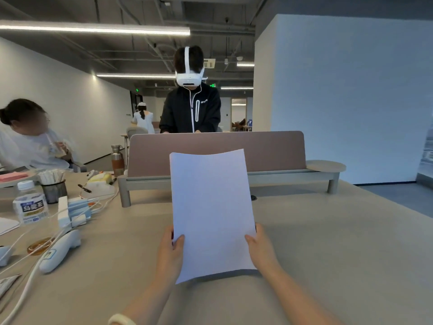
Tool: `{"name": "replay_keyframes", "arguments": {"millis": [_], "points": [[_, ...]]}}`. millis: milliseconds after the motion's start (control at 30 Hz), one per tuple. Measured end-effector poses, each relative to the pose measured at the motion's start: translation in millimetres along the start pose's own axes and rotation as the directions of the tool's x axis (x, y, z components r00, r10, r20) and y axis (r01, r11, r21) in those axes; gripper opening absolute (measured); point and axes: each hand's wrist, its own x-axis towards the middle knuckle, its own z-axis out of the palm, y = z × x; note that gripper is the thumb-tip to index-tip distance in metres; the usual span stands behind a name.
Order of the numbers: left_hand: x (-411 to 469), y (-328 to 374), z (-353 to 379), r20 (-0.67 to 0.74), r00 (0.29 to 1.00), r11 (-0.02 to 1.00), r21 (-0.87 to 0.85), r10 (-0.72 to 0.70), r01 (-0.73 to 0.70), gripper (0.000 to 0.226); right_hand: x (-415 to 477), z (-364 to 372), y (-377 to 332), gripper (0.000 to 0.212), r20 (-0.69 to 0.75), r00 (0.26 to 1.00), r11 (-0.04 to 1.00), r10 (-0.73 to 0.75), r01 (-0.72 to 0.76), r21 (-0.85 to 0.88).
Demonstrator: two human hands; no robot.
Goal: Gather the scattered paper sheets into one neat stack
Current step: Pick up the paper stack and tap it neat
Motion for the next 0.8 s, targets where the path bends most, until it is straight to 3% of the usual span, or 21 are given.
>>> {"name": "replay_keyframes", "arguments": {"millis": [333, 433, 567, 667, 800], "points": [[-30.8, 13.1, 152.0, 0.266, 0.962, 0.996, 0.072, -0.064, 0.047, 0.005, 8.5, -159.1, 64.7, 0.029, -0.212, 0.972, 0.978, 0.104, -0.139, -0.155], [-45.9, 11.6, 200.0, 0.342, 0.932, 0.991, 0.101, -0.117, 0.087, 0.017, 5.8, -204.6, 87.3, 0.03, -0.266, 0.952, 0.954, 0.151, -0.211, -0.215], [-65.4, 8.9, 255.7, 0.401, 0.9, 0.984, 0.114, -0.173, 0.138, 0.018, 0.5, -254.3, 112.1, 0.032, -0.322, 0.928, 0.906, 0.186, -0.288, -0.309], [-76.9, 12.4, 293.5, 0.455, 0.87, 0.982, 0.11, -0.189, 0.156, 0.006, -1.8, -287.1, 127.4, 0.032, -0.36, 0.908, 0.876, 0.215, -0.342, -0.34], [-87.1, 17.5, 333.6, 0.487, 0.854, 0.982, 0.106, -0.186, 0.154, 0.019, 1.9, -321.1, 148.0, 0.033, -0.39, 0.889, 0.861, 0.239, -0.38, -0.339]]}}
